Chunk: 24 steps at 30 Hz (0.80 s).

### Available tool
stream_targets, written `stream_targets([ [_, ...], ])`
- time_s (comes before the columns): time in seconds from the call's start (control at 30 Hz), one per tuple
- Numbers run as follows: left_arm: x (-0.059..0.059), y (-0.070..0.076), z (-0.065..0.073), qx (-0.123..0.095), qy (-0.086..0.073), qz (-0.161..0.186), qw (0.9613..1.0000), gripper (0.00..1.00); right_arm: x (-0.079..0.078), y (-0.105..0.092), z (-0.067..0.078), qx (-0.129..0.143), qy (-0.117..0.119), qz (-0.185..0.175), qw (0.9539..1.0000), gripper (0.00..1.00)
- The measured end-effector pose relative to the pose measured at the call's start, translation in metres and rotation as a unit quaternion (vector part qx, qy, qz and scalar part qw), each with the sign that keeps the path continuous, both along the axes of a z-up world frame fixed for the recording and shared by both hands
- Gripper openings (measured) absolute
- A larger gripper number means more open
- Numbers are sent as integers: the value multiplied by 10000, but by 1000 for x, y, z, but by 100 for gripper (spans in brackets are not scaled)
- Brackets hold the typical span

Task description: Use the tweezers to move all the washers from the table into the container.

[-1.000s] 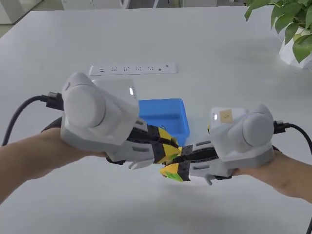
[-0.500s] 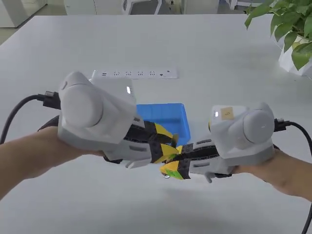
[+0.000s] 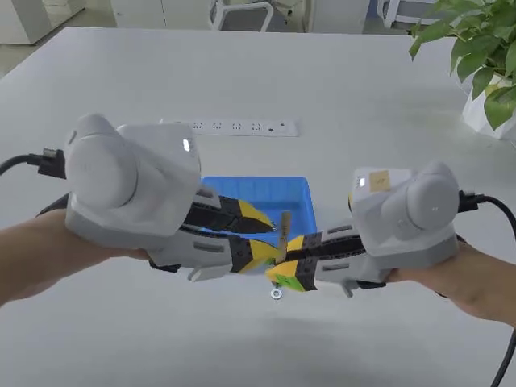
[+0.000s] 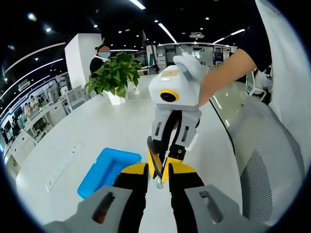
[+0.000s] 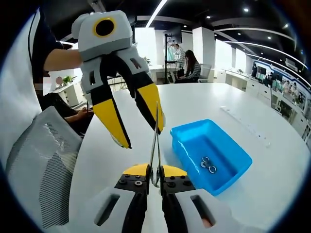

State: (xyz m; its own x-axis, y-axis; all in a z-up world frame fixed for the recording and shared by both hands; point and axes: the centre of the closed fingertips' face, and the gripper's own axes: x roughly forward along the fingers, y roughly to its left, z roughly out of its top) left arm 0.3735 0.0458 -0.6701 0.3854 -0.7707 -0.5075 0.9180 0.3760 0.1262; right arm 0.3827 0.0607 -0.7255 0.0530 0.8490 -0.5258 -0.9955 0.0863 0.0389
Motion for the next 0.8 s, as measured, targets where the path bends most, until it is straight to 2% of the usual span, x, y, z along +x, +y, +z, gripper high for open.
stream_targets([
  [0.23, -4, 22, -11, 34, 120, 251, 9996, 22, 7, 2, 8, -9, -97, 26, 9999, 9],
  [0.37, -5, 32, -14, -26, 163, 444, 9989, 24, 12, 4, 16, 30, -165, 38, 9999, 9],
  [0.57, -10, 45, -20, -79, 261, 662, 9974, 26, 28, 8, 32, 130, -288, 5, 9995, 9],
  [0.7, -15, 53, -24, -158, 330, 819, 9960, 28, 35, 11, 40, 117, -399, 18, 9991, 9],
  [0.8, -19, 58, -27, -193, 385, 913, 9949, 32, 46, 14, 43, 143, -460, 5, 9988, 9],
])
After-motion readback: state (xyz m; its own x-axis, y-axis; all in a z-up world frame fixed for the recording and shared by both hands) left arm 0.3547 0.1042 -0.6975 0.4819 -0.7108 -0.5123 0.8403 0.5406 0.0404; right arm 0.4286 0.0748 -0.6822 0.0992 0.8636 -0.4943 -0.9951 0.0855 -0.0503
